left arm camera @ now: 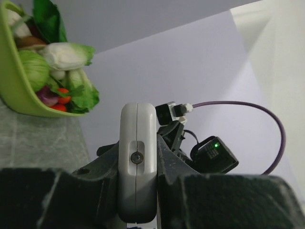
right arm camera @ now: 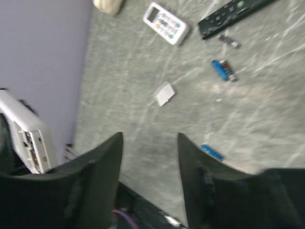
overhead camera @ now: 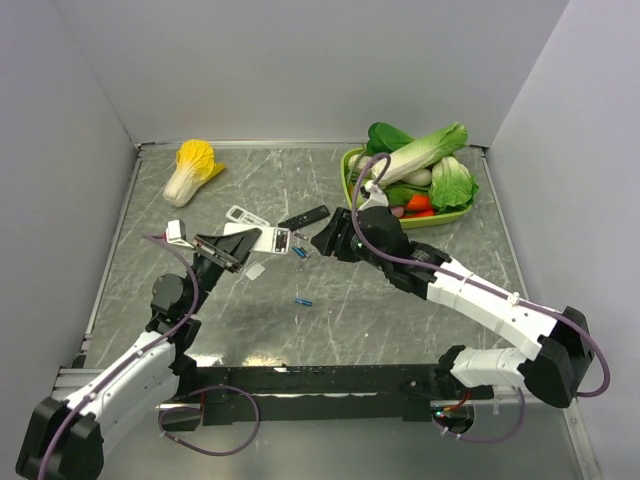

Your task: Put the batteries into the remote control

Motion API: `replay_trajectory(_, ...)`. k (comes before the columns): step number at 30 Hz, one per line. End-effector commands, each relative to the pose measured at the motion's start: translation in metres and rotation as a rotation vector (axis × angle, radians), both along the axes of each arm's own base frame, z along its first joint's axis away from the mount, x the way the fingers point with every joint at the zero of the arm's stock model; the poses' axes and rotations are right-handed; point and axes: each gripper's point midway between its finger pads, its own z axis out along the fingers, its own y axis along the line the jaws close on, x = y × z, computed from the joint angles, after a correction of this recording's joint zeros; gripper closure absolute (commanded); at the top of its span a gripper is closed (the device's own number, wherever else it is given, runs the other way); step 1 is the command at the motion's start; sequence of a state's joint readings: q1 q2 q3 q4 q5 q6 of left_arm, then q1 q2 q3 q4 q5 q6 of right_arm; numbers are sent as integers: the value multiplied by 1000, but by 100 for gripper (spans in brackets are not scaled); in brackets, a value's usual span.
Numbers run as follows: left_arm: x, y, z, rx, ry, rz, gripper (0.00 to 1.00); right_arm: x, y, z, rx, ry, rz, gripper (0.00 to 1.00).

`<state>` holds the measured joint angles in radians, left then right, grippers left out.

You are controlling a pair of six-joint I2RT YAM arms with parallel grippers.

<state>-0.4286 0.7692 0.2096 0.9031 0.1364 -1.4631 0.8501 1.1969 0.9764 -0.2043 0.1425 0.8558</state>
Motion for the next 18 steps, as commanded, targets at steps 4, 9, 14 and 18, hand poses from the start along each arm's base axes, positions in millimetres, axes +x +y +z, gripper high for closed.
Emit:
replay_trajectory(4,13,30,-45,229,97,172,86,-8,-2,-23,-166,-84,317,27)
replay_trajectory(9,14,44,-107,365,259,222,87,-9,-1,-49,-247,-43,392,23)
replay_trajectory(14,4,44,-167,369,394,184,84,-9,-5,-66,-287,-25,407,23)
replay_trajectory(18,4,52,-188,417,410,227,82,-18,-2,-73,-265,1,441,23)
